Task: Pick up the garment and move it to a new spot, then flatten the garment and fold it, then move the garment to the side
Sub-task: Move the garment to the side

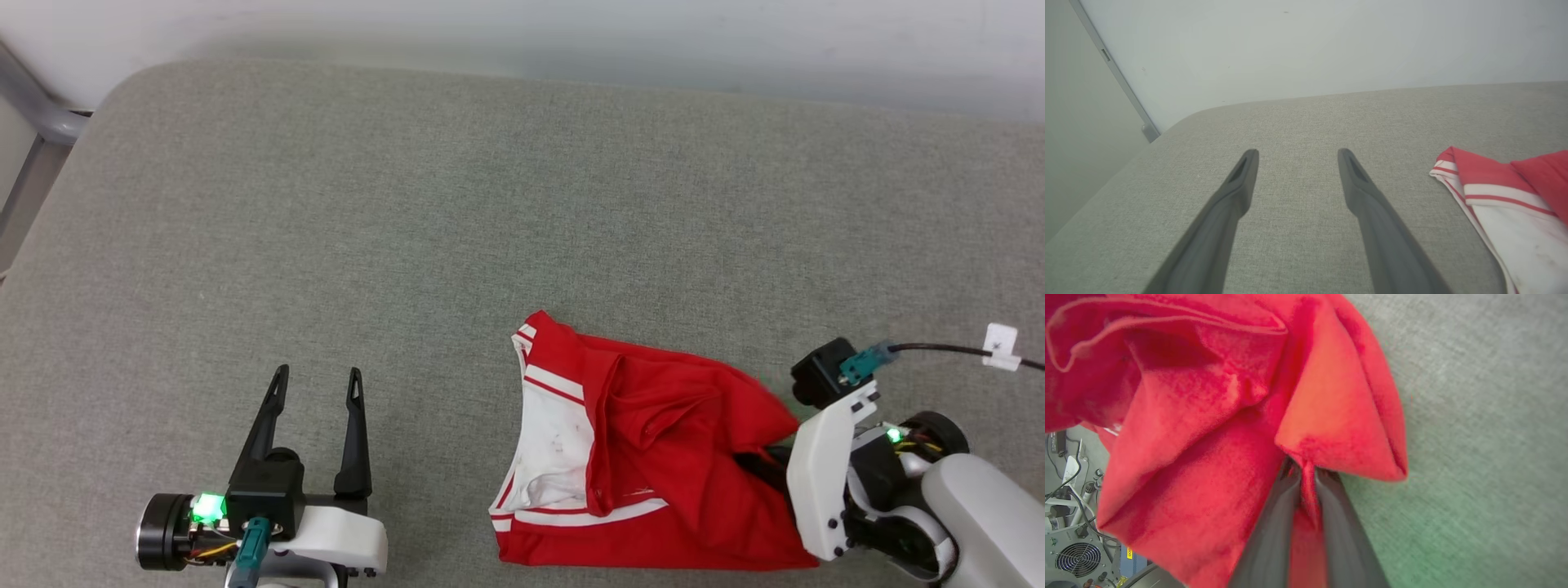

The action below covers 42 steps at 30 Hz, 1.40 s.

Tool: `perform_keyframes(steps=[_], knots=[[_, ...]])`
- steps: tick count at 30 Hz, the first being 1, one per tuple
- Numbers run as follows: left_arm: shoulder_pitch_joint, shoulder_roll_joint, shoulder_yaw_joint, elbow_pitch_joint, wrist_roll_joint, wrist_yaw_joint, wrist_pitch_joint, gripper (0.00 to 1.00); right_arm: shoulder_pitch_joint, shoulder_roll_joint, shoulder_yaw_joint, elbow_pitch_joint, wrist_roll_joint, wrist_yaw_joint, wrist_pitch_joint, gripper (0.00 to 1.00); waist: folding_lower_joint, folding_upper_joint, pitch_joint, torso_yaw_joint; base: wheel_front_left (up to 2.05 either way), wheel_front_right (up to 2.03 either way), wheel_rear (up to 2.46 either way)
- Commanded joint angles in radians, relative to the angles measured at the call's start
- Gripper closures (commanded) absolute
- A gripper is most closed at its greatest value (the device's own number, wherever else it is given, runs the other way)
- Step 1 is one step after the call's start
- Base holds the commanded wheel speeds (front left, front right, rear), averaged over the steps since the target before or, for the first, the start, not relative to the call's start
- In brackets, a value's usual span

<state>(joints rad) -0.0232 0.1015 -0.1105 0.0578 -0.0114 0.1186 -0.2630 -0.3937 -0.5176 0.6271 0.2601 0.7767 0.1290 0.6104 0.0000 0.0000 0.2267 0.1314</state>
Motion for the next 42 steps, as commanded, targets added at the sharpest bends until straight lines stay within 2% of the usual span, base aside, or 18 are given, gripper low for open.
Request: perform_keyframes(steps=[1,7,13,23,28,35,42], knots=[[0.006,0.000,0.003,0.001,-0.001,0.004,-0.002,0.00,0.013,0.016,0.028,0.007,0.011,0.003,-0.008,1.00,0.0000,0.0000,-0.007,-0.003,0.00,0.00,0.00],[0.020,0.001,0.009,-0.002,-0.001,0.006,-0.002,0.00,-0.053,-0.032,0.015,-0.066,0.006,0.001,-0.077,1.00,0.0000,0.0000,-0.027,-0.030,0.00,0.00,0.00],[0.038,-0.001,0.014,-0.008,-0.005,0.008,-0.002,0.00,-0.081,-0.106,0.004,-0.150,-0.021,0.001,-0.089,1.00,0.0000,0.0000,-0.046,-0.079,0.00,0.00,0.00],[0.039,0.002,0.025,-0.025,0.002,0.013,-0.002,0.00,-0.110,-0.222,-0.046,-0.245,-0.095,0.001,-0.078,1.00,0.0000,0.0000,-0.039,-0.210,0.00,0.00,0.00],[0.024,0.009,0.034,-0.043,0.007,0.020,-0.002,0.00,-0.124,-0.249,-0.083,-0.270,-0.110,0.001,-0.069,1.00,0.0000,0.0000,-0.016,-0.281,0.00,0.00,0.00],[-0.009,0.027,0.041,-0.067,0.015,0.024,-0.002,0.00,-0.137,-0.262,-0.177,-0.248,-0.125,0.001,-0.076,1.00,0.0000,0.0000,0.044,-0.335,0.00,0.00,0.00],[-0.059,0.050,0.030,-0.102,0.027,0.017,-0.002,0.00,-0.180,-0.306,-0.280,-0.147,-0.169,0.001,-0.074,1.00,0.0000,0.0000,0.143,-0.326,0.00,0.00,0.00]])
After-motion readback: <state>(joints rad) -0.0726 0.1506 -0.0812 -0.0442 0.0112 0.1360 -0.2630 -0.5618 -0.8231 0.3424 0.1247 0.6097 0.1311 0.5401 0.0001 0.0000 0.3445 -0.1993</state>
